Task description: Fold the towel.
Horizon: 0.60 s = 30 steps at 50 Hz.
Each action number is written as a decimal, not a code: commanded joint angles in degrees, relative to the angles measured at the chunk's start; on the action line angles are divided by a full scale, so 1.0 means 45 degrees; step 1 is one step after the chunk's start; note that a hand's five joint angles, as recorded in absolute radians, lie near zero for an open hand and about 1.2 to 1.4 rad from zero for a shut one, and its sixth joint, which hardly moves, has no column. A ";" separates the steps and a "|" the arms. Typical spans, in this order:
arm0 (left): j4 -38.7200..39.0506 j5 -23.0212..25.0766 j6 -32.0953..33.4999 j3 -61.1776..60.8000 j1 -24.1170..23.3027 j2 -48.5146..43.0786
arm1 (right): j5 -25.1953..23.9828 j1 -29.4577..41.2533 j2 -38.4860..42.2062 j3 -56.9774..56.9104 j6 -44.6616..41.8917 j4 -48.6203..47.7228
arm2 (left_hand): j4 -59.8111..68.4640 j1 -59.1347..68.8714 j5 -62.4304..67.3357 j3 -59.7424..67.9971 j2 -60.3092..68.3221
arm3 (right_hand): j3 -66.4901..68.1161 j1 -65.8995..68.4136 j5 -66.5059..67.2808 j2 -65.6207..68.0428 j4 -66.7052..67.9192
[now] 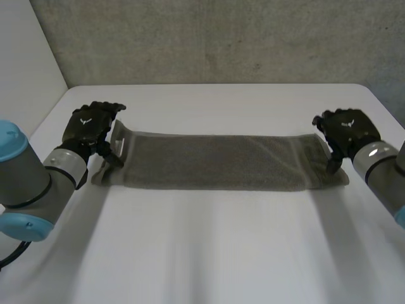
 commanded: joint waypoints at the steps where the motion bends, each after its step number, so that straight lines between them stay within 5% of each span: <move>1: 0.0123 -0.0488 -0.0011 0.0053 -0.0018 -0.0402 | -0.0577 -0.0605 0.1954 0.0019 -0.0112 -0.1018 | -0.1106 -0.1085 -0.2763 -0.0839 -0.1072 | 0.0268 0.0400 0.0392 0.0170 0.0130; 10: 0.0318 -0.0527 0.0028 -0.0084 -0.0038 -0.0617 | -0.0441 -0.0801 0.3188 -0.0802 -0.0151 -0.0999 | -0.1068 -0.1048 -0.2726 -0.0802 -0.1035 | 0.4158 0.4290 0.4282 0.4059 0.4020; 13: 0.0668 -0.0546 0.0048 -0.0084 -0.0038 -0.0792 | -0.0382 -0.0977 0.3403 -0.0978 -0.0151 -0.0979 | -0.1031 -0.1011 -0.2689 -0.0765 -0.0998 | 0.8008 0.8140 0.8132 0.7910 0.7870; 15: 0.0844 -0.0566 0.0048 -0.0045 -0.0038 -0.0890 | -0.0304 -0.1210 0.3403 -0.0997 -0.0055 -0.0998 | -0.0994 -0.0974 -0.2652 -0.0727 -0.0960 | 1.4618 1.4751 1.4742 1.4520 1.4480; 30: 0.1060 -0.0605 0.0028 0.0014 -0.0018 -0.1106 | 0.0146 -0.3941 0.1784 -0.1133 -0.0364 -0.0493 | -0.0956 -0.0936 -0.2614 -0.0690 -0.0923 | 1.4649 1.4781 1.4772 1.4550 1.4510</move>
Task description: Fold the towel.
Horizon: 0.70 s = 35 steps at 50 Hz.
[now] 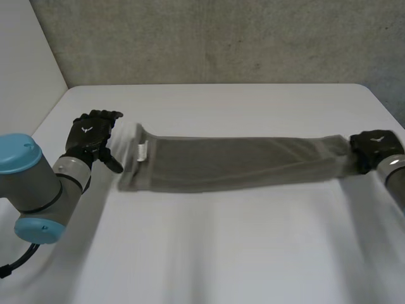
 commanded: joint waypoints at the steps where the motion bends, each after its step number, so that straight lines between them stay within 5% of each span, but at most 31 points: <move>1: -0.0024 -0.0001 -0.0008 -0.0121 0.0024 0.0122 | -0.0024 -0.2067 -0.0751 -0.0534 -0.0599 0.0615 | -0.0999 -0.0965 -0.2653 -0.0727 -0.0960 | 0.0913 0.0945 0.0839 0.1078 0.0675; 8: -0.0122 -0.0079 -0.0008 -0.0219 0.0024 0.0299 | -0.0043 -0.2212 -0.0907 -0.1841 -0.2474 0.1493 | -0.1000 -0.0965 -0.2653 -0.0727 -0.0960 | 0.0913 0.0945 0.0839 0.1078 0.0675; 21: -0.0082 -0.0606 -0.0008 -0.0493 -0.0054 0.0591 | -0.0083 0.5545 -0.1103 -0.3798 -0.1911 0.1691 | -0.1074 -0.1040 -0.2728 -0.0802 -0.1035 | 0.0913 0.0945 0.0839 0.1078 0.0675; 25: -0.0043 -0.0606 -0.0008 -0.0551 -0.0074 0.0611 | -0.0005 0.8214 0.0316 -0.3759 -0.1891 0.1555 | -0.1074 -0.1040 -0.2728 -0.0802 -0.1035 | 0.0913 0.0945 0.0839 0.1078 0.0675; 30: -0.0024 -0.0606 0.0012 -0.0610 -0.0132 0.0572 | 0.0015 0.9003 0.1260 -0.3779 -0.1852 0.1495 | -0.1074 -0.1040 -0.2728 -0.0802 -0.1035 | 0.0913 0.0945 0.0839 0.1078 0.0675; 31: -0.0024 -0.0606 0.0012 -0.0610 -0.0152 0.0553 | 0.0015 0.9119 0.1492 -0.3779 -0.1813 0.1379 | -0.1074 -0.1040 -0.2728 -0.0802 -0.1035 | -0.2182 -0.2151 -0.2257 -0.2017 -0.2420; 32: -0.0024 -0.0606 0.0012 -0.0629 -0.0171 0.0533 | 0.0034 0.9062 0.1514 -0.3721 -0.1755 0.1224 | -0.1074 -0.1040 -0.2728 -0.0802 -0.1035 | -0.8319 -0.8288 -0.8394 -0.8155 -0.8558; 33: -0.0024 -0.0606 0.0012 -0.0630 -0.0171 0.0533 | 0.0034 0.9061 0.1514 -0.3720 -0.1754 0.1222 | -0.1074 -0.1040 -0.2728 -0.0802 -0.1035 | -0.8381 -0.8350 -0.8456 -0.8216 -0.8619; 34: -0.0024 -0.0606 0.0012 -0.0630 -0.0171 0.0514 | 0.0092 0.8984 0.1494 -0.3623 -0.1561 0.1087 | -0.1074 -0.1040 -0.2728 -0.0802 -0.1035 | -1.3377 -1.3346 -1.3452 -1.3212 -1.3615; 35: -0.0024 -0.0606 0.0012 -0.0630 -0.0171 0.0513 | 0.0228 0.8925 0.1417 -0.3526 -0.1288 0.1047 | -0.1074 -0.1040 -0.2728 -0.0802 -0.1035 | -1.4642 -1.4611 -1.4717 -1.4478 -1.4880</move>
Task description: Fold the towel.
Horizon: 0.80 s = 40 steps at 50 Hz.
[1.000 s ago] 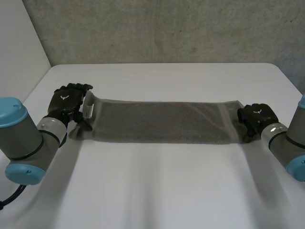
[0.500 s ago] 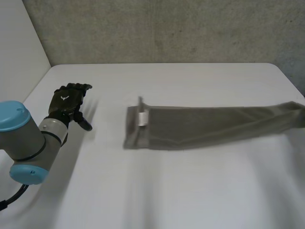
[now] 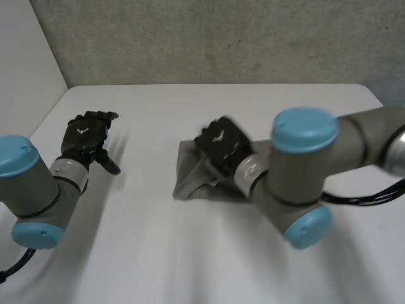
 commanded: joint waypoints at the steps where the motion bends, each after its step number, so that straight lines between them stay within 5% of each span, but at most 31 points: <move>1: 0.0007 0.0007 0.0007 -0.0012 -0.0050 -0.0066 | 0.0222 -0.0018 0.0393 0.0258 0.0547 -0.0405 | -0.1075 -0.1027 -0.2726 -0.0802 -0.1035 | -1.0508 -1.0140 -1.0276 -1.0237 -1.0518; 11: 0.0007 0.0046 0.0007 -0.0031 -0.0050 -0.0086 | 0.0730 -0.3139 -0.2241 0.3709 0.2012 -0.0404 | -0.1075 -0.1027 -0.2726 -0.0802 -0.1035 | -1.0508 -1.0140 -1.0276 -1.0237 -1.0518; 23: 0.0007 0.0046 0.0377 -0.0070 -0.0694 -0.0203 | 0.0007 -0.5272 -0.2341 0.6450 0.1914 -0.1675 | -0.1113 -0.1064 -0.2763 -0.0839 -0.1072 | -1.0508 -1.0140 -1.0276 -1.0237 -1.0518; 25: 0.0026 0.0046 0.0494 -0.0148 -0.0772 -0.0164 | -0.0187 -0.5447 -0.2322 0.6567 0.1914 -0.1830 | -0.1113 -0.1064 -0.2763 -0.0839 -0.1072 | -0.4510 -0.4141 -0.4277 -0.4239 -0.4520; 26: 0.0026 0.0046 0.0495 -0.0148 -0.0773 -0.0164 | -0.0188 -0.5448 -0.2322 0.6567 0.1914 -0.1831 | -0.1113 -0.1064 -0.2763 -0.0839 -0.1072 | -0.4471 -0.4103 -0.4239 -0.4201 -0.4481; 27: 0.0026 0.0085 0.0592 -0.0226 -0.0831 -0.0106 | -0.0246 -0.5487 -0.2322 0.6548 0.1953 -0.1850 | -0.1113 -0.1064 -0.2763 -0.0839 -0.1072 | -0.0252 0.0116 -0.0020 0.0018 -0.0263; 28: 0.0046 0.0085 0.0651 -0.0285 -0.0890 -0.0047 | -0.0247 -0.5487 -0.2322 0.6548 0.1953 -0.1850 | -0.1113 -0.1064 -0.2763 -0.0839 -0.1072 | -0.0210 0.0158 0.0023 0.0061 -0.0220; 29: 0.0046 0.0085 0.0651 -0.0285 -0.0890 -0.0046 | -0.0247 -0.5564 -0.2322 0.6528 0.2011 -0.1889 | -0.1113 -0.1064 -0.2763 -0.0839 -0.1072 | 0.4083 0.4451 0.4315 0.4354 0.4073; 30: 0.0046 0.0085 0.0690 -0.0343 -0.0929 -0.0008 | -0.0228 -0.5643 -0.2341 0.6509 0.2051 -0.1909 | -0.1113 -0.1064 -0.2763 -0.0839 -0.1072 | 0.5038 0.5407 0.5271 0.5309 0.5028; 40: 0.0046 0.0105 0.0690 -0.0481 -0.1144 0.0579 | -0.0188 -0.5644 -0.3239 0.5768 0.2149 -0.1695 | -0.1113 -0.1064 -0.2763 -0.0839 -0.1072 | 0.5047 0.5416 0.5280 0.5318 0.5037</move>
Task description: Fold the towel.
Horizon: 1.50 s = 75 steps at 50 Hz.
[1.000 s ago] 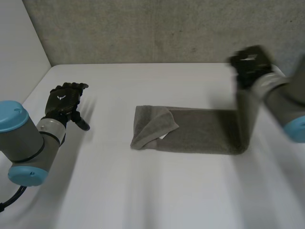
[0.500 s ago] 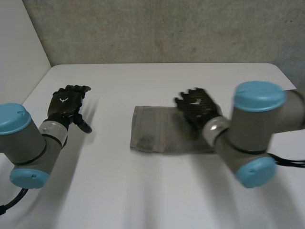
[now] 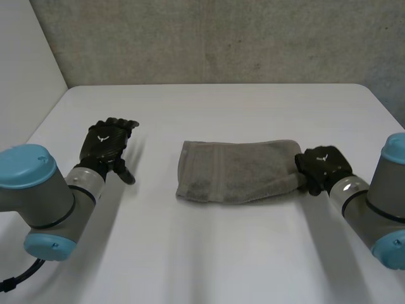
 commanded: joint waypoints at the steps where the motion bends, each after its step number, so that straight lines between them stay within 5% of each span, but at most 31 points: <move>1: -0.0003 0.0015 -0.0032 -0.0065 -0.0071 0.0669 | 0.0078 0.0239 -0.0709 -0.0876 0.0106 0.0223 | -0.1113 -0.1042 -0.2761 -0.0838 -0.1072 | 0.0817 0.1492 0.0712 0.0674 0.0675; 10: -0.0003 0.0034 -0.0169 0.0228 -0.0168 0.1724 | -0.0293 0.2838 -0.0397 -0.3007 0.0595 0.0262 | -0.1038 -0.0967 -0.2687 -0.0764 -0.0998 | 0.0817 0.1492 0.0712 0.0674 0.0675; 17: -0.0003 -0.0024 -0.0208 0.0715 -0.0558 0.1882 | -0.1464 0.5237 0.2000 -0.5854 0.0673 0.0903 | -0.1001 -0.0930 -0.2650 -0.0726 -0.0960 | 0.0817 0.1492 0.0712 0.0674 0.0675; 21: -0.0003 -0.0083 -0.0208 0.0853 -0.0696 0.1843 | -0.1231 0.5533 0.2943 -0.6562 0.0751 0.1883 | -0.1001 -0.0929 -0.2649 -0.0726 -0.0960 | 0.0817 0.1492 0.0712 0.0674 0.0675; 23: -0.0003 -0.0083 -0.0208 0.0814 -0.0773 0.1823 | -0.0977 0.5455 0.3040 -0.6601 0.0849 0.2274 | -0.1038 -0.0967 -0.2687 -0.0763 -0.0997 | -0.1189 -0.0513 -0.1293 -0.1331 -0.1330; 25: -0.0003 -0.0083 -0.0208 0.0756 -0.0812 0.1823 | 0.0013 0.5106 0.2478 -0.5922 0.1237 0.2391 | -0.1038 -0.0967 -0.2687 -0.0763 -0.0997 | -1.2171 -1.1496 -1.2275 -1.2313 -1.2312; 33: -0.0003 -0.0044 -0.0246 0.0755 -0.1008 0.1628 | 0.0429 0.2174 -0.1042 -0.1601 0.2079 0.0242 | -0.1038 -0.0967 -0.2687 -0.0763 -0.0997 | -1.2926 -1.2251 -1.3030 -1.3069 -1.3067; 39: -0.0177 -0.0044 -0.0713 0.0853 -0.1436 0.1608 | 0.0274 0.0653 -0.2468 0.1501 0.2138 -0.1260 | -0.1038 -0.0966 -0.2686 -0.0763 -0.0997 | -1.2590 -1.1915 -1.2694 -1.2732 -1.2731; 45: -0.0296 -0.0044 -0.0852 0.0873 -0.1614 0.1608 | -0.0603 0.0260 -0.2215 0.2031 0.2060 -0.1242 | -0.1075 -0.1004 -0.2724 -0.0801 -0.1035 | -1.1770 -1.1094 -1.1874 -1.1912 -1.1911; 60: -0.1976 -0.0103 -0.0891 0.1185 -0.2121 0.1628 | -0.0371 0.0182 -0.0690 0.1974 0.1552 -0.1359 | -0.1188 -0.1116 -0.2836 -0.0913 -0.1147 | -0.9599 -0.8924 -0.9703 -0.9742 -0.9741; 66: -0.2327 -0.0103 -0.1106 0.1283 -0.2219 0.1628 | -0.0059 -0.0131 -0.0534 0.1915 0.0849 -0.1437 | -0.1188 -0.1116 -0.2836 -0.0913 -0.1147 | -0.4553 -0.3877 -0.4657 -0.4695 -0.4694; 69: -0.2327 -0.0103 -0.1106 0.1283 -0.2199 0.1648 | -0.0039 -0.0383 -0.0476 0.1915 0.0673 -0.1574 | -0.1188 -0.1116 -0.2836 -0.0913 -0.1147 | 0.0653 0.1329 0.0549 0.0511 0.0512; 75: -0.2327 -0.0122 -0.1126 0.1263 -0.2180 0.1745 | -0.0078 -0.1047 -0.0630 0.1876 0.0595 -0.1477 | -0.1188 -0.1116 -0.2836 -0.0913 -0.1147 | 0.0817 0.1492 0.0712 0.0674 0.0675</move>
